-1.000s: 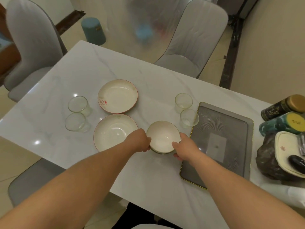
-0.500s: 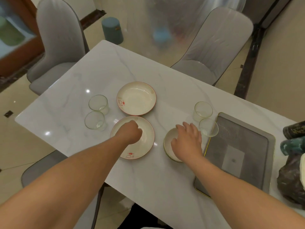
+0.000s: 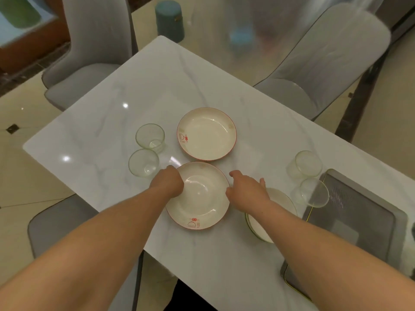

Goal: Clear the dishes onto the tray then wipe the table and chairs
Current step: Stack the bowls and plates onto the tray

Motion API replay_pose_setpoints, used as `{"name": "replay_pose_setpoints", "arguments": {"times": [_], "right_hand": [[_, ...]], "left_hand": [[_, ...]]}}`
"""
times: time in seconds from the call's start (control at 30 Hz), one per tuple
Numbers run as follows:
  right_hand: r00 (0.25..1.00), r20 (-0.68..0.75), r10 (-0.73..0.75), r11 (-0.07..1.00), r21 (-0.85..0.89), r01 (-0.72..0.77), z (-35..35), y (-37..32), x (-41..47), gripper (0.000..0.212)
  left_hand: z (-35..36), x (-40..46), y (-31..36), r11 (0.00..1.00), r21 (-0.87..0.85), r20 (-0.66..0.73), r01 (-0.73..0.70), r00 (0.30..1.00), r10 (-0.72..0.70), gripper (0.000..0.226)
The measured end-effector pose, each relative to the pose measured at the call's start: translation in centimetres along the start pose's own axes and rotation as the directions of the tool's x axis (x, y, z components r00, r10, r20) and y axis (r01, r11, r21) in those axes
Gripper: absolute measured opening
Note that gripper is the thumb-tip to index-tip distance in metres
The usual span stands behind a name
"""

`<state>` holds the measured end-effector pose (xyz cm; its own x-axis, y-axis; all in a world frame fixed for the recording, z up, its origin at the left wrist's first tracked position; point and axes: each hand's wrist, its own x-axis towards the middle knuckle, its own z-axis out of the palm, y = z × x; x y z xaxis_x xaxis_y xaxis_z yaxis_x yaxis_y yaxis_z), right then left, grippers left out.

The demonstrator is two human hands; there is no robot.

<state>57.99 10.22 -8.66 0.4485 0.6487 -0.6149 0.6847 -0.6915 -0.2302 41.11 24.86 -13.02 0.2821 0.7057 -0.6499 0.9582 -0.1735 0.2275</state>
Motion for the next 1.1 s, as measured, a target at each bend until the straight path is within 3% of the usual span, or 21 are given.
{"name": "replay_pose_setpoints", "arguments": {"times": [0.13,0.3,0.4,0.5,0.57,0.7,0.77,0.83,1.03,1.1], "right_hand": [[0.998,0.036,0.051,0.999,-0.006,-0.051,0.1,-0.4,1.3,0.054],[0.997,0.047,0.068,0.986,0.151,-0.075,-0.7,-0.4,2.7,0.057],[0.996,-0.014,0.084,0.943,0.323,-0.075,-1.6,-0.4,3.1,0.059],[0.983,-0.122,0.134,0.856,0.515,-0.052,-2.8,-0.5,3.2,0.061],[0.968,-0.147,0.202,0.759,0.649,-0.060,-3.7,-0.6,3.1,0.059],[0.968,0.059,0.244,0.422,0.892,-0.161,-4.4,-0.6,3.2,0.040],[0.973,0.139,0.186,0.403,0.892,-0.204,-4.4,-0.9,3.2,0.038],[0.972,0.166,0.167,0.423,0.878,-0.223,-4.3,-1.0,3.4,0.045],[0.972,0.214,0.098,0.448,0.863,-0.235,-4.1,-2.4,4.2,0.056],[0.968,0.233,0.095,0.477,0.843,-0.249,-4.1,-2.8,4.5,0.052]], "left_hand": [[0.0,0.7,-1.4,0.997,-0.050,0.024,-0.065,0.998,0.066,0.024],[-1.2,-0.2,-0.3,0.974,-0.048,-0.032,-0.219,0.975,0.218,0.031],[-2.5,-0.8,0.8,0.973,-0.090,-0.118,-0.212,0.972,0.201,0.035],[-3.7,-0.7,1.9,0.940,-0.297,-0.155,-0.166,0.980,0.124,0.034],[-3.9,-0.4,2.7,0.845,-0.524,-0.142,-0.111,0.989,0.042,0.029],[-3.4,0.6,5.4,0.438,-0.898,0.013,0.048,0.996,-0.083,0.024],[-3.2,1.1,6.5,0.265,-0.958,0.079,0.108,0.990,-0.118,0.028],[-3.1,1.8,7.3,0.186,-0.973,0.113,0.139,0.983,-0.142,0.033],[-3.0,4.1,7.5,0.222,-0.964,0.102,0.147,0.974,-0.202,0.029],[-2.9,4.5,7.1,0.288,-0.945,0.096,0.156,0.972,-0.213,0.029]]}}
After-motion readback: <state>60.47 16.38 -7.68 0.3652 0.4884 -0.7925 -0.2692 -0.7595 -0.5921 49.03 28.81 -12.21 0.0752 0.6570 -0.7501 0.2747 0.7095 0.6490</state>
